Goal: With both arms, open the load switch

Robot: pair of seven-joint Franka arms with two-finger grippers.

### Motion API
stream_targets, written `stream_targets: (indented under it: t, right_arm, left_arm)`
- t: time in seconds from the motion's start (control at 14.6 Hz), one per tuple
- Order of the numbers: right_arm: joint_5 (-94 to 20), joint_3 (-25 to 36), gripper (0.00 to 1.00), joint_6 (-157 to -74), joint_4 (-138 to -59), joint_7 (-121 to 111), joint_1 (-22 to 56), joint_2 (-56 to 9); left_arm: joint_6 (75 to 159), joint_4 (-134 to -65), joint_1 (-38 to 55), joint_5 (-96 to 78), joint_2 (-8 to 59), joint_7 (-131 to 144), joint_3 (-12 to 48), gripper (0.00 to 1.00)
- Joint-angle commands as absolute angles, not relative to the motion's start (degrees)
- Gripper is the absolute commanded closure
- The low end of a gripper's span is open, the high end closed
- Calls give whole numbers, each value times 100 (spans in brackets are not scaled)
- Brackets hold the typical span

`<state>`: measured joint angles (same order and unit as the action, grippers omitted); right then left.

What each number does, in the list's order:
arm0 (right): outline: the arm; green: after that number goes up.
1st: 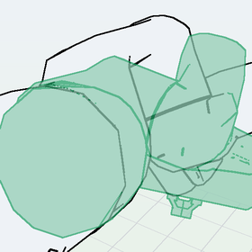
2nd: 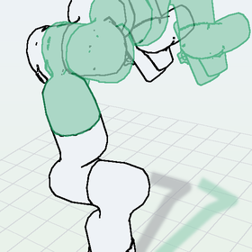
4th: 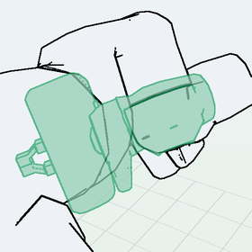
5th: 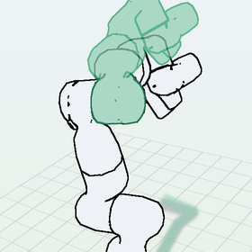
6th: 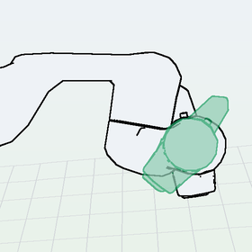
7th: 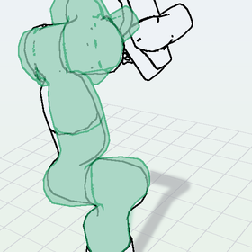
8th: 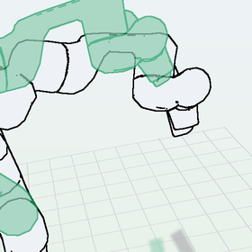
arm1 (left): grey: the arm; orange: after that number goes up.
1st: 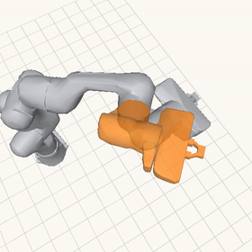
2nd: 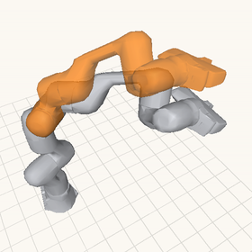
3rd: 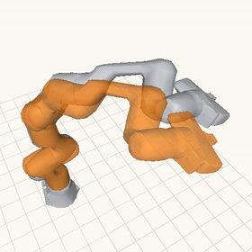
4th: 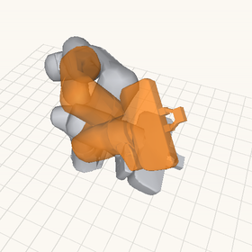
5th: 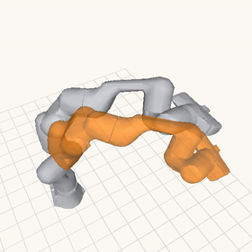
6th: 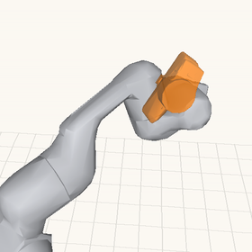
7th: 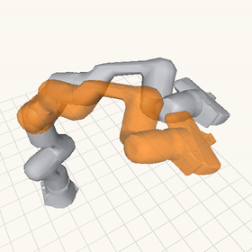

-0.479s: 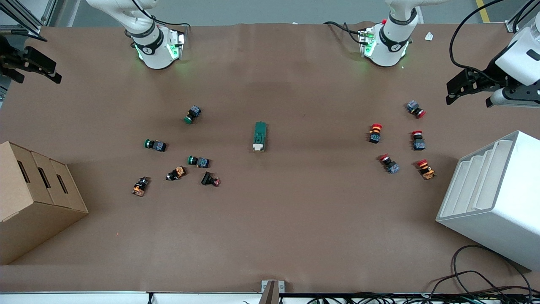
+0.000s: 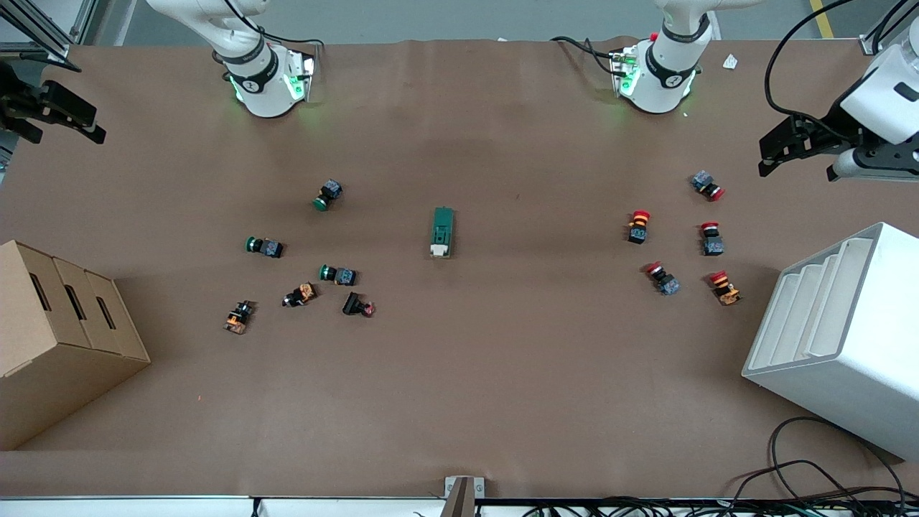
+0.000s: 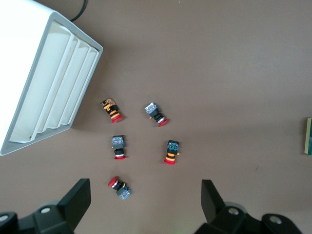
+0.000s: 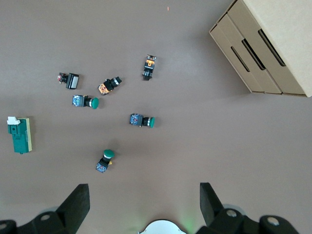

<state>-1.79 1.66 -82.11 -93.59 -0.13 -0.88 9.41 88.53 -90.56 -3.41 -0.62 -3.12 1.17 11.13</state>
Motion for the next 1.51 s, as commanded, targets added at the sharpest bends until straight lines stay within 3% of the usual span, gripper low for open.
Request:
stream_targets:
  t: [0.0,0.34,0.68,1.03,1.44]
  right_arm:
    - [-272,97,0,-8288,-9448,79,-158,1020]
    - [-272,97,0,-8315,-9325,70,-158,932]
    - [-264,97,0,-8314,-9080,44,-149,835]
    - [-273,114,0,-8332,-9035,26,-167,695]
    - [-308,132,0,-8700,-9035,-18,-220,-112]
  left_arm:
    - [8797,-8877,-115,1,-80,498,1510,0]
    - [9543,-8930,596,96,482,2793,2399,0]
    - [11002,-9430,1843,895,983,4504,2426,0]
    - [11434,-9457,2855,1933,1607,6045,2426,1]
    - [12137,-9826,3497,3239,2125,8248,2434,1]
